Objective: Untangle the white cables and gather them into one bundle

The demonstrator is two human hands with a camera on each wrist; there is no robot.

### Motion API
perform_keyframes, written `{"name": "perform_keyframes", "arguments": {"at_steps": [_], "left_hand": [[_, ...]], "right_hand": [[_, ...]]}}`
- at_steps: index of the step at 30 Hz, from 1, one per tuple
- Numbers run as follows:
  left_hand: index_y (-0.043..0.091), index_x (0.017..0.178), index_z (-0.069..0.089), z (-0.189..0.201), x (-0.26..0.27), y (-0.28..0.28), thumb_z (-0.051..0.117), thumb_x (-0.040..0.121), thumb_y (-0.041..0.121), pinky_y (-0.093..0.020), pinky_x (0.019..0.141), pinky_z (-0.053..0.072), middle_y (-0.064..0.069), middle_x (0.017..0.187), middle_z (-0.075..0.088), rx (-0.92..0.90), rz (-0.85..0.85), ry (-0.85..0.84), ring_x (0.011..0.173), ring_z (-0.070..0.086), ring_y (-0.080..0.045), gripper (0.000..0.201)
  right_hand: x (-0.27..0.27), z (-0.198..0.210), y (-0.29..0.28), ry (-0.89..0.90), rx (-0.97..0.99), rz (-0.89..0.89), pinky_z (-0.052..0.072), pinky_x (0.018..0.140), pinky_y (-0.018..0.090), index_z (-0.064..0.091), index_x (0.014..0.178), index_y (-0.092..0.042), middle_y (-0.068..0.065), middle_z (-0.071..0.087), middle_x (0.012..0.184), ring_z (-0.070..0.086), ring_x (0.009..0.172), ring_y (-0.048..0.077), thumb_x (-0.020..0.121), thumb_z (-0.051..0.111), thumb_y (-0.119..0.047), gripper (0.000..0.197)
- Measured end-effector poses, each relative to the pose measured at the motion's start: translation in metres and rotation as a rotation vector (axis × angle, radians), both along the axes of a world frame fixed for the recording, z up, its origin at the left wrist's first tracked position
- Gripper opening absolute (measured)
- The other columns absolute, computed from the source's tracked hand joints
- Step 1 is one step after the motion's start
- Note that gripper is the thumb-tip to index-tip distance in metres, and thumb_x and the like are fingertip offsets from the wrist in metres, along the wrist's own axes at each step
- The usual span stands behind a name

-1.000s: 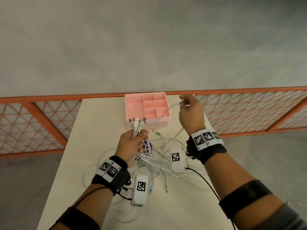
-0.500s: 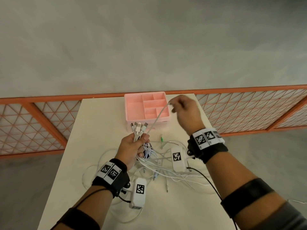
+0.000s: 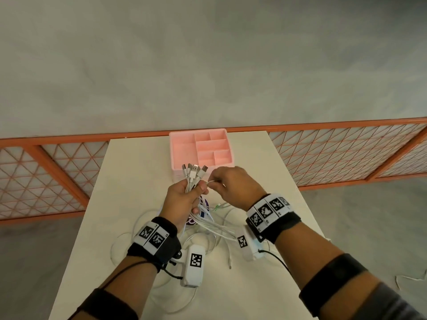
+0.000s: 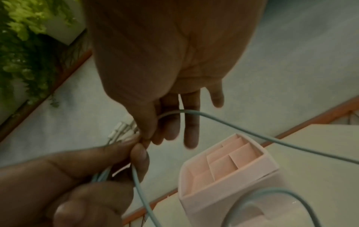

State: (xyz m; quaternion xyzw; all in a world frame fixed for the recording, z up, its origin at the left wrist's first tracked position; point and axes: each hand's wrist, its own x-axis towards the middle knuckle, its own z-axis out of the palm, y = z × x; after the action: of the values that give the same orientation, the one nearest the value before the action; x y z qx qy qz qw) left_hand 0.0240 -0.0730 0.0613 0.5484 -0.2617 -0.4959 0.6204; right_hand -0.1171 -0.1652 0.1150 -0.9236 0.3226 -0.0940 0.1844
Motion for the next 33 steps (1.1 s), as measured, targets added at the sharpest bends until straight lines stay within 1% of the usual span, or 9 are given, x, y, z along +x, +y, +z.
{"name": "perform_keyframes", "arguments": {"at_steps": [3,8,12,14,16,19,26,29,33], "left_hand": [[0.006,0.098,0.066,-0.002,0.005,0.002,0.069,0.092,0.018,-0.024,0.045,0.032,-0.006,0.081,0.065,-0.004,0.006,0.051,0.047,0.029,-0.011,0.014],[0.0,0.1,0.065,-0.022,0.012,0.019,0.066,0.093,0.014,-0.022,0.041,0.031,-0.007,0.081,0.064,0.087,0.017,0.131,0.042,0.03,-0.008,0.015],[0.004,0.094,0.066,-0.028,0.011,0.023,0.065,0.094,0.012,-0.021,0.041,0.031,-0.006,0.077,0.064,0.122,0.011,0.147,0.042,0.029,-0.009,0.009],[0.003,0.094,0.065,-0.027,0.01,0.021,0.065,0.094,0.012,-0.021,0.041,0.031,-0.006,0.077,0.064,0.122,0.029,0.143,0.042,0.03,-0.009,0.008],[0.004,0.094,0.064,-0.025,0.01,0.019,0.065,0.094,0.011,-0.022,0.041,0.03,-0.006,0.077,0.064,0.129,0.034,0.121,0.041,0.03,-0.008,0.008],[0.003,0.092,0.064,-0.021,0.005,0.015,0.066,0.093,0.011,-0.022,0.042,0.03,-0.005,0.074,0.066,0.113,-0.013,0.082,0.041,0.03,-0.008,0.008],[0.003,0.095,0.065,-0.009,-0.001,0.015,0.066,0.094,0.011,-0.022,0.041,0.032,-0.008,0.079,0.069,0.088,-0.122,0.017,0.042,0.03,-0.009,0.008],[0.0,0.103,0.068,-0.01,-0.001,0.015,0.065,0.095,0.016,-0.022,0.042,0.031,-0.013,0.097,0.075,0.108,-0.096,0.036,0.044,0.028,-0.01,0.018],[-0.002,0.106,0.067,-0.013,0.001,0.014,0.057,0.1,0.019,-0.022,0.042,0.03,-0.013,0.095,0.075,0.111,-0.028,0.066,0.044,0.026,-0.01,0.023]], "right_hand": [[0.001,0.013,-0.004,-0.24,0.171,-0.053,0.049,0.071,0.031,0.068,0.088,-0.015,-0.009,0.063,0.073,0.059,0.069,0.013,0.096,0.06,-0.023,0.014],[-0.006,0.063,-0.031,-0.893,0.202,-0.435,0.045,0.058,0.021,0.064,0.077,-0.021,-0.007,0.059,0.06,0.055,0.057,0.011,0.093,0.061,-0.013,0.018],[-0.019,0.058,-0.054,-0.679,0.17,-0.541,0.052,0.063,0.031,0.064,0.075,-0.024,-0.003,0.064,0.066,0.064,0.065,0.021,0.091,0.06,-0.019,0.017],[-0.025,0.041,-0.055,-0.417,0.029,-0.58,0.054,0.079,0.04,0.068,0.096,-0.021,0.005,0.068,0.094,0.065,0.088,0.027,0.091,0.058,-0.019,0.011],[-0.029,0.021,-0.049,-0.173,-0.126,-0.547,0.045,0.1,0.049,0.053,0.135,-0.017,0.009,0.052,0.133,0.049,0.12,0.033,0.089,0.06,-0.016,0.046],[-0.027,0.002,-0.033,-0.011,-0.136,-0.232,0.035,0.11,0.05,0.038,0.148,-0.025,0.003,0.04,0.149,0.032,0.136,0.028,0.089,0.064,-0.025,0.064],[-0.034,-0.029,-0.031,-0.017,0.145,-0.07,0.047,0.087,0.035,0.071,0.102,-0.024,-0.003,0.053,0.102,0.055,0.087,0.011,0.092,0.065,-0.034,0.015],[-0.044,-0.017,-0.041,-0.153,0.127,-0.207,0.039,0.069,0.018,0.073,0.094,-0.021,-0.005,0.048,0.09,0.049,0.071,0.002,0.09,0.068,-0.032,0.012],[-0.076,0.009,-0.07,-0.5,0.159,-0.634,0.051,0.064,0.027,0.069,0.093,-0.018,0.003,0.068,0.075,0.065,0.065,0.016,0.092,0.065,-0.029,0.012]]}}
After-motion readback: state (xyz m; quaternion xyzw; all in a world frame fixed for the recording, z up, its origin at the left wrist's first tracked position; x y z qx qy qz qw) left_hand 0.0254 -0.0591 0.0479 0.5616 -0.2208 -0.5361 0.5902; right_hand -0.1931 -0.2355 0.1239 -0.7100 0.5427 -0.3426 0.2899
